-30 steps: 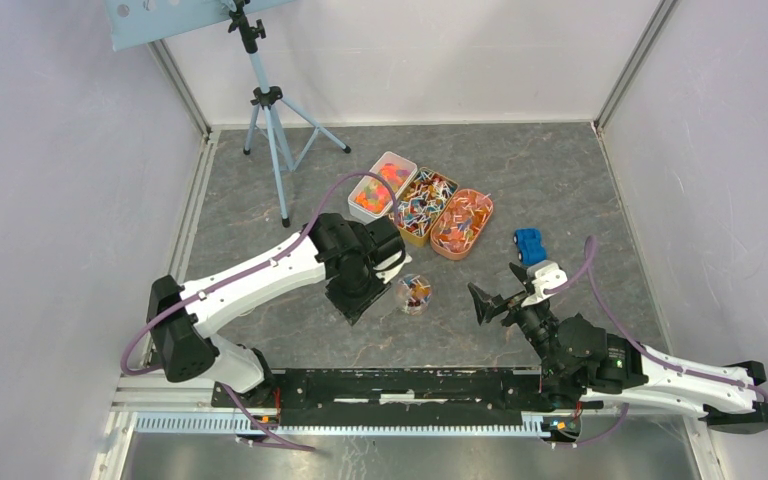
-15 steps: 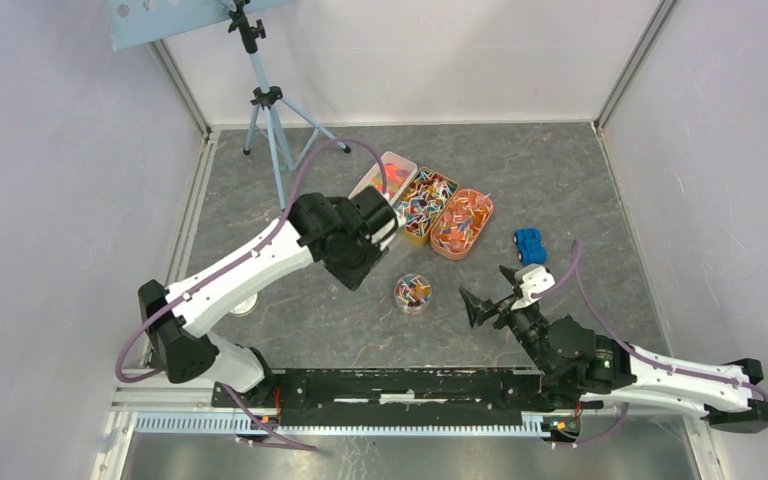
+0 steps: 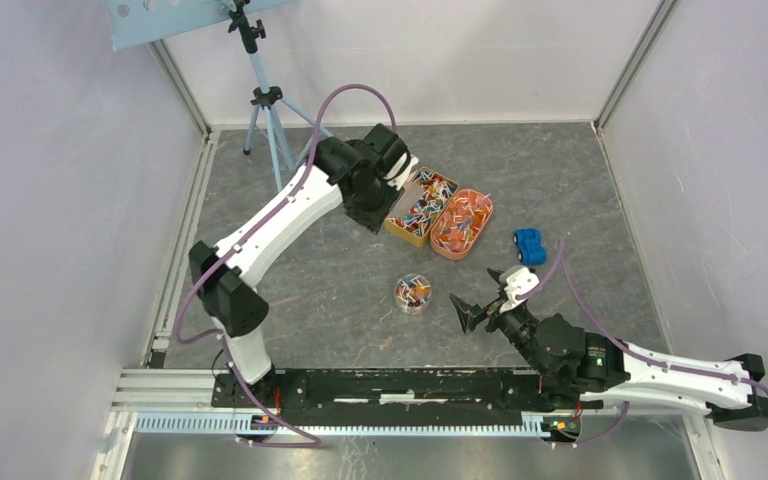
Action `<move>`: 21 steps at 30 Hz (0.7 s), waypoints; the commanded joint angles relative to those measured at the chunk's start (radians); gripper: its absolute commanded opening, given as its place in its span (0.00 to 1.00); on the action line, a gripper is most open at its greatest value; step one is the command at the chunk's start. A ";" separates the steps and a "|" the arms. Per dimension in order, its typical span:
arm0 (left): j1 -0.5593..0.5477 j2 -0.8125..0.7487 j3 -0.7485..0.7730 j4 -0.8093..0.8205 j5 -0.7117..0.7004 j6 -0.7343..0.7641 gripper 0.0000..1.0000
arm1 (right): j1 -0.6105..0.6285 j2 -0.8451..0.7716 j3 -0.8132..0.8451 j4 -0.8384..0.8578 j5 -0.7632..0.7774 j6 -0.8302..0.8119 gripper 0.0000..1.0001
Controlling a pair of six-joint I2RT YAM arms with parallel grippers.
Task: Pack the candies
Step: Scoop the fake candies from the storage box.
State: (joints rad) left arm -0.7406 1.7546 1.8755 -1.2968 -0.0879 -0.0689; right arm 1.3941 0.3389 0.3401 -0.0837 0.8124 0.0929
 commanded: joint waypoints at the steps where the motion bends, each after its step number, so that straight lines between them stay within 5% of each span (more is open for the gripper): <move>1: 0.027 0.092 0.126 -0.038 0.035 0.067 0.02 | 0.005 -0.031 0.046 -0.004 -0.005 0.024 0.98; 21: 0.044 0.392 0.231 -0.058 -0.027 0.126 0.02 | 0.004 -0.078 0.026 -0.017 0.014 0.024 0.98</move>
State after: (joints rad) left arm -0.6991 2.1273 2.0338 -1.3441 -0.1070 0.0132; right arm 1.3941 0.2665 0.3420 -0.1146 0.8127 0.1184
